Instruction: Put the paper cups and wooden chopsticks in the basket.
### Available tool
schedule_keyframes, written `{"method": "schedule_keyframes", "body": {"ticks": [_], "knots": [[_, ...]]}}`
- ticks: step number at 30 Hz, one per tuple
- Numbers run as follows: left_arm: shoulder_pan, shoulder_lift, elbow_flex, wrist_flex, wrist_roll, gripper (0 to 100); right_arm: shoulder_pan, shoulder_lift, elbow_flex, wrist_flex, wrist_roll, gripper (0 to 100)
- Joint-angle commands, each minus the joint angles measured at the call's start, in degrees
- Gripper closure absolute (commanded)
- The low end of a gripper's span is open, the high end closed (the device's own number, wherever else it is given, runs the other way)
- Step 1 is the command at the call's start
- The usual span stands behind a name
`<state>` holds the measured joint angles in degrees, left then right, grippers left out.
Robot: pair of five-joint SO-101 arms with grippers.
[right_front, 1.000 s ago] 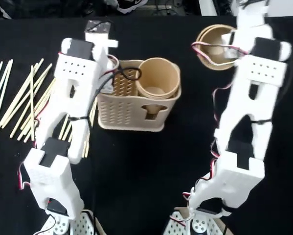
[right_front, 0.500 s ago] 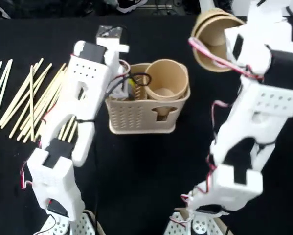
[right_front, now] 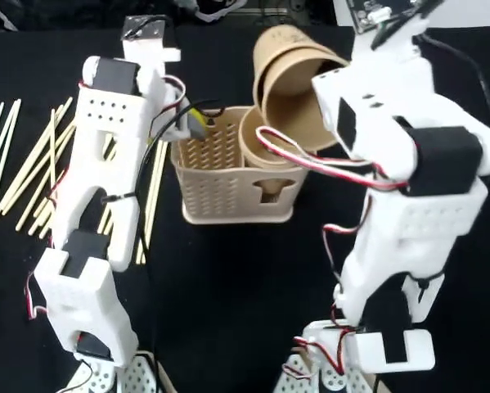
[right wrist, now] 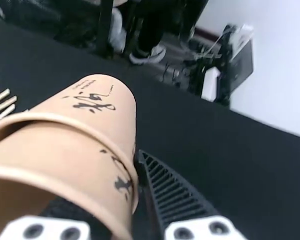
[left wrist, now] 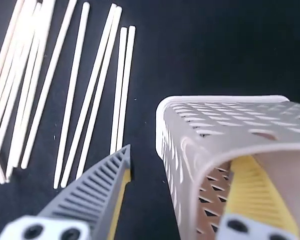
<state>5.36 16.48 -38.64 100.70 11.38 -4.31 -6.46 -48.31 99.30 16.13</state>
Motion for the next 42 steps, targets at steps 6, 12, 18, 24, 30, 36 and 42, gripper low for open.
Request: {"method": "schedule_keyframes", "body": {"ticks": [6, 12, 18, 24, 30, 36, 42], "knots": [[-3.8, -1.0, -12.2, 0.0, -1.0, 69, -0.2, -2.2, 5.8, 1.9, -0.2, 98.7], [-6.9, 0.4, -14.6, -2.0, -0.9, 69, 2.2, -3.9, 7.3, 2.0, -0.2, 98.7], [-7.3, 3.3, -12.9, -3.9, -0.8, 69, 2.2, -12.2, 12.2, 2.0, -0.2, 98.7], [-6.6, 6.8, -13.5, -4.6, -0.8, 69, -1.7, -17.5, 20.6, 2.0, -0.1, 98.7], [-7.8, 6.8, -13.5, -4.2, -0.8, 69, -4.2, -16.2, 28.0, 2.0, -0.2, 98.7], [-8.4, 6.8, -13.4, -1.9, -0.8, 69, -0.8, -15.9, 29.4, 1.9, -0.2, 98.6], [-8.0, 6.8, -13.3, -1.2, -1.0, 69, -1.0, -15.8, 29.1, 1.8, 0.7, 84.1]]}}
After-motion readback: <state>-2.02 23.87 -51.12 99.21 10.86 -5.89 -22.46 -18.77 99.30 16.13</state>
